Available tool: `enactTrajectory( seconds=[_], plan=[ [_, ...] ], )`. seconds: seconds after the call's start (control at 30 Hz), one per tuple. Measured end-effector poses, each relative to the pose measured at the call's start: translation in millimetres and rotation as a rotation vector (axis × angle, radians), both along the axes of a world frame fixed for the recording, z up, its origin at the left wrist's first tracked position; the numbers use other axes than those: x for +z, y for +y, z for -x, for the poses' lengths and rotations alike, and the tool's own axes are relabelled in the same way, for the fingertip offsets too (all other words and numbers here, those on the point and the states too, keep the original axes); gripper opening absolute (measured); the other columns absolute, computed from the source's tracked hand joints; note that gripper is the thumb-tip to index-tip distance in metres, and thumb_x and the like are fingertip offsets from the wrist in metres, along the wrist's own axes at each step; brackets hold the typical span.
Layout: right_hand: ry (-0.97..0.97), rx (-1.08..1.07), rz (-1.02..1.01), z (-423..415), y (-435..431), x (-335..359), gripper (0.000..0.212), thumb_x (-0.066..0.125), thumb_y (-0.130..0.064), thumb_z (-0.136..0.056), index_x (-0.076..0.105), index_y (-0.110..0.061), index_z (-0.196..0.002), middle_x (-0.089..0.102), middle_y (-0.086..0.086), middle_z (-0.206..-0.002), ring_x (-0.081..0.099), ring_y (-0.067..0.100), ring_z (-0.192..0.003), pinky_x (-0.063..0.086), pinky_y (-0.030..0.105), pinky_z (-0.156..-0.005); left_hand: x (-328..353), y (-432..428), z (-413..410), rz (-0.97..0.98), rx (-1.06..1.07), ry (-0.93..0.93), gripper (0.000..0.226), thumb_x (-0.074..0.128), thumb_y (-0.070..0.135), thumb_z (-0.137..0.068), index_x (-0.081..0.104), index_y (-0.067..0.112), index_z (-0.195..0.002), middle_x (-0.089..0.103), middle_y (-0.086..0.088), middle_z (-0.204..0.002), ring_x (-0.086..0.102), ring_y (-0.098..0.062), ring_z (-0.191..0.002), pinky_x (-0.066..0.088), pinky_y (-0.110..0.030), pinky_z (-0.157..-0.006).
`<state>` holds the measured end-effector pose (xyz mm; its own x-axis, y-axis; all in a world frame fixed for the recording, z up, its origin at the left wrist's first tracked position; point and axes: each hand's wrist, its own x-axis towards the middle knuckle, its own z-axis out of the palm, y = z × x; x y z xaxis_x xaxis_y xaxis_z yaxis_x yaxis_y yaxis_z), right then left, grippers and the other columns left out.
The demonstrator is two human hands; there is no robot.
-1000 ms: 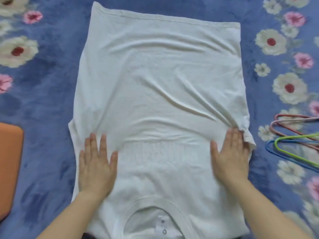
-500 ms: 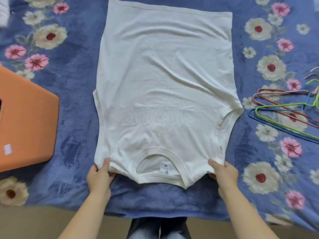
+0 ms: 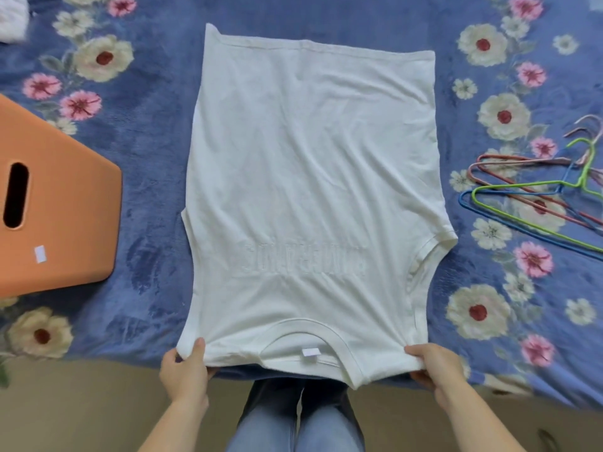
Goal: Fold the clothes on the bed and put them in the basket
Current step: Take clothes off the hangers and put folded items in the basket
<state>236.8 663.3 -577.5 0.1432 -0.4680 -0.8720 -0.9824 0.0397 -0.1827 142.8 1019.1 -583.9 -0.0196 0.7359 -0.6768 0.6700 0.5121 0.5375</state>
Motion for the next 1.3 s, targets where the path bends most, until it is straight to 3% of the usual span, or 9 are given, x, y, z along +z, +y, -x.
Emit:
enactTrajectory(
  seconds=[0.17,0.27,0.3,0.4,0.57,1.0,1.13,1.23,1.3],
  plan=[
    [-0.316,-0.238,-0.262,-48,2,38,0.027,0.054,-0.003,-0.086,0.06,-0.019,-0.107,0.063,0.003,-0.072,0.056,0.014,-0.054,0.047,0.026,-0.053,39,9,-58,-0.138,-0.073,-0.098,0.022,0.064,0.006,-0.088,0.063,0.015,-0.108,0.053,-0.009,-0.113,0.055,-0.023,-0.094,0.052,-0.038,-0.089],
    [-0.477,-0.355,-0.441,-108,11,61,0.019,0.049,-0.002,-0.087,0.061,-0.013,-0.096,0.066,0.0,-0.061,0.065,0.012,-0.051,0.053,0.019,-0.049,63,26,-122,-0.079,-0.039,-0.324,0.016,0.063,0.005,-0.088,0.061,0.02,-0.084,0.058,-0.011,-0.099,0.06,-0.021,-0.076,0.06,-0.028,-0.056],
    [-0.527,-0.373,-0.502,-128,15,67,0.016,0.059,-0.005,-0.077,0.063,-0.009,-0.092,0.068,0.003,-0.064,0.068,0.015,-0.056,0.056,0.022,-0.052,70,32,-148,-0.074,-0.049,-0.382,0.017,0.063,0.004,-0.089,0.06,0.019,-0.083,0.06,-0.009,-0.093,0.06,-0.02,-0.074,0.057,-0.024,-0.051],
    [-0.647,-0.347,-0.579,-180,18,69,0.07,0.076,-0.012,-0.023,0.066,-0.001,-0.092,0.074,0.015,-0.083,0.074,0.027,-0.08,0.061,0.032,-0.066,88,45,-218,-0.052,-0.143,-0.507,0.016,0.061,0.003,-0.09,0.058,0.018,-0.083,0.06,-0.005,-0.084,0.06,-0.017,-0.071,0.056,-0.022,-0.054],
    [-0.719,-0.076,-0.435,-250,34,57,0.021,0.055,0.005,-0.086,0.063,-0.009,-0.099,0.075,0.0,-0.082,0.074,0.014,-0.078,0.058,0.02,-0.073,85,56,-299,-0.034,-0.283,-0.569,0.013,0.061,0.004,-0.09,0.058,0.014,-0.082,0.059,-0.007,-0.085,0.061,-0.017,-0.069,0.058,-0.024,-0.062],
    [-0.827,0.057,-0.287,-413,55,33,0.003,0.058,-0.012,-0.095,0.062,-0.012,-0.094,0.074,0.001,-0.072,0.073,0.013,-0.069,0.058,0.021,-0.064,61,91,-467,-0.05,-0.416,-0.622,0.011,0.062,0.007,-0.089,0.058,0.016,-0.084,0.062,-0.004,-0.079,0.062,-0.01,-0.052,0.059,-0.028,-0.068],
    [-0.868,-0.035,-0.26,-448,63,13,0.033,0.058,-0.011,-0.096,0.051,-0.005,-0.128,0.071,0.008,-0.092,0.073,0.013,-0.073,0.056,0.02,-0.063,53,87,-501,-0.007,-0.503,-0.717,0.009,0.061,0.013,-0.094,0.055,0.019,-0.099,0.063,0.001,-0.088,0.067,-0.009,-0.065,0.058,-0.031,-0.085],
    [-0.84,0.031,-0.228,-453,70,-5,0.072,0.062,-0.011,-0.093,0.022,-0.011,-0.153,0.062,0.011,-0.124,0.068,0.017,-0.091,0.054,0.024,-0.071,33,78,-499,0.02,-0.72,-0.692,0.061,0.059,0.025,-0.096,0.025,0.027,-0.147,0.063,0.001,-0.118,0.065,-0.01,-0.105,0.049,-0.03,-0.096],
    [-0.798,0.303,-0.061,-438,82,-14,0.08,0.065,-0.012,-0.09,0.018,-0.018,-0.155,0.057,0.003,-0.124,0.06,0.016,-0.101,0.049,0.025,-0.077,13,68,-481,-0.134,-0.99,-0.546,0.077,0.061,0.037,-0.094,0.011,0.037,-0.153,0.047,0.004,-0.143,0.048,-0.007,-0.128,0.035,-0.029,-0.106]
  ],
)
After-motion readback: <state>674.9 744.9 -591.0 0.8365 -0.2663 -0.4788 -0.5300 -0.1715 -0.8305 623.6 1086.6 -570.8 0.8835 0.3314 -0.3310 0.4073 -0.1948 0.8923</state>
